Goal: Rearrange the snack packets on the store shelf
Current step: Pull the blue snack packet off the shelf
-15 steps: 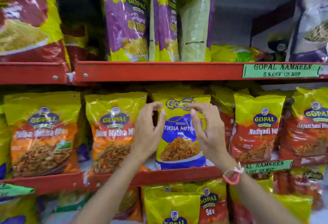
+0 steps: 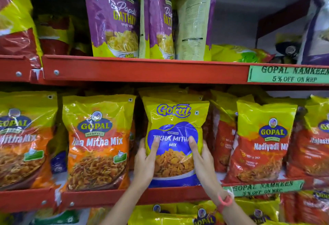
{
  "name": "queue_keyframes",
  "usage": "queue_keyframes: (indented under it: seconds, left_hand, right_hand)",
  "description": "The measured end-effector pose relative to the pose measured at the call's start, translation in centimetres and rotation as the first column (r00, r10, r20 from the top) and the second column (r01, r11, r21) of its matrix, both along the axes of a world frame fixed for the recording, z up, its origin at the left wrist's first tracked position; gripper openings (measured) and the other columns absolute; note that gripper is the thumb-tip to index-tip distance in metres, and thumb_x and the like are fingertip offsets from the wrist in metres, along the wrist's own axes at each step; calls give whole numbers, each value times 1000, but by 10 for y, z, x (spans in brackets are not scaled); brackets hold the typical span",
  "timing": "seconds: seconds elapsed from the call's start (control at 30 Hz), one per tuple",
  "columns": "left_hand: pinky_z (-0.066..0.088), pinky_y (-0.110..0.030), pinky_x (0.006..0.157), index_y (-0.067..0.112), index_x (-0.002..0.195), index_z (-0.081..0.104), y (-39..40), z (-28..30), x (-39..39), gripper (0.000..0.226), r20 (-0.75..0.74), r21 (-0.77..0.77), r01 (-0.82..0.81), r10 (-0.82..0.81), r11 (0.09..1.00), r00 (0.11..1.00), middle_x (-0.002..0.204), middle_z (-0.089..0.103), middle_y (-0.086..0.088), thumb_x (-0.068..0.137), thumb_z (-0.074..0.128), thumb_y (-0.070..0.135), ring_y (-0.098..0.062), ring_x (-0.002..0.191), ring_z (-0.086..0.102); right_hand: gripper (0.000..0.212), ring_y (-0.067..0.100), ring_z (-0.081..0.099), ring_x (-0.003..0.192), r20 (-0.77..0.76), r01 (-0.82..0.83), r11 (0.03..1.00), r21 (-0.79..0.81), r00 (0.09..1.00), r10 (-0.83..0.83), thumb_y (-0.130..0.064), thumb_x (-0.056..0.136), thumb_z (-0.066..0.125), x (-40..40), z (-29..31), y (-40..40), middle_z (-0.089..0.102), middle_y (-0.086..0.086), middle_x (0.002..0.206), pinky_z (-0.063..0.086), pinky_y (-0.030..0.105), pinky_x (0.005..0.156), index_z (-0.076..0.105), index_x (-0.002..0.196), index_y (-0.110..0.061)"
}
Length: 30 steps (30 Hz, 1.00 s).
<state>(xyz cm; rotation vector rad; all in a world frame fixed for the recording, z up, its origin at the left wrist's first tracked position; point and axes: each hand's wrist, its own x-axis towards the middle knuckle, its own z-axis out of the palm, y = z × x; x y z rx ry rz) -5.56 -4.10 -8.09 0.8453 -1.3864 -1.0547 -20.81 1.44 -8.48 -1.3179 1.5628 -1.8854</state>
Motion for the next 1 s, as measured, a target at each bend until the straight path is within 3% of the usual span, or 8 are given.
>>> queue_keyframes:
  seconds: [0.07,0.3,0.43,0.53,0.63,0.8,0.87,1.0]
  left_hand:
    - [54,-37,93,30,117,56,-3,-1,-1,54,16,-3,-31,31,1000,999,103,74,8,77,51,65,-7,95,70]
    - [51,-20,79,33,107,57,12,19,1,35,-43,-98,-95,91,991,995,95,71,13,85,44,58,-4,92,67]
    - [49,-11,70,37,98,56,32,40,15,22,-82,-143,-56,45,988,996,86,68,16,89,43,52,15,76,63]
    - [43,-3,71,43,90,51,48,47,28,9,-89,-135,-60,48,989,995,90,60,25,94,42,45,28,75,55]
    - [46,-9,92,40,103,56,55,43,46,22,-81,-114,-50,41,992,996,101,67,18,92,44,55,18,95,60]
    - [42,-32,106,32,127,54,81,38,94,53,-69,-109,-61,54,992,996,120,65,14,86,43,65,-1,116,58]
    - [43,-25,99,37,118,57,93,36,116,38,-69,-110,-61,54,992,996,113,65,21,89,44,58,3,111,58]
    - [41,-9,88,41,110,58,114,26,164,24,-53,-87,-69,64,994,996,110,63,27,93,44,51,15,105,56]
  right_hand:
    - [59,9,61,123,32,22,1000,2,999,-22,-65,89,48,0,-2,-3,69,-13,126,44,40,111,58,134,-27]
    - [50,5,67,103,89,68,995,-78,994,-61,-61,97,39,11,16,6,75,-11,112,50,41,102,65,126,-29]
    - [82,11,50,139,90,53,992,-113,995,-43,-79,88,38,22,30,17,58,-7,148,37,44,118,50,147,-23]
    - [84,10,53,136,89,30,990,-139,996,-18,-83,84,37,33,35,30,62,-10,143,39,45,117,54,143,-26]
    - [94,10,47,142,103,23,993,-119,995,-10,-88,79,37,53,38,48,56,-8,150,34,44,121,51,147,-26]
    - [47,-16,53,118,118,-28,994,-107,992,41,-57,98,38,98,38,77,63,-30,124,38,26,113,59,133,-33]
    - [34,-20,57,109,134,-49,994,-96,989,62,-53,99,39,118,33,86,67,-36,110,41,21,105,64,118,-40]
    - [56,8,62,124,175,-82,994,-69,980,93,-67,92,42,164,13,98,71,-12,127,44,40,112,67,125,-29]
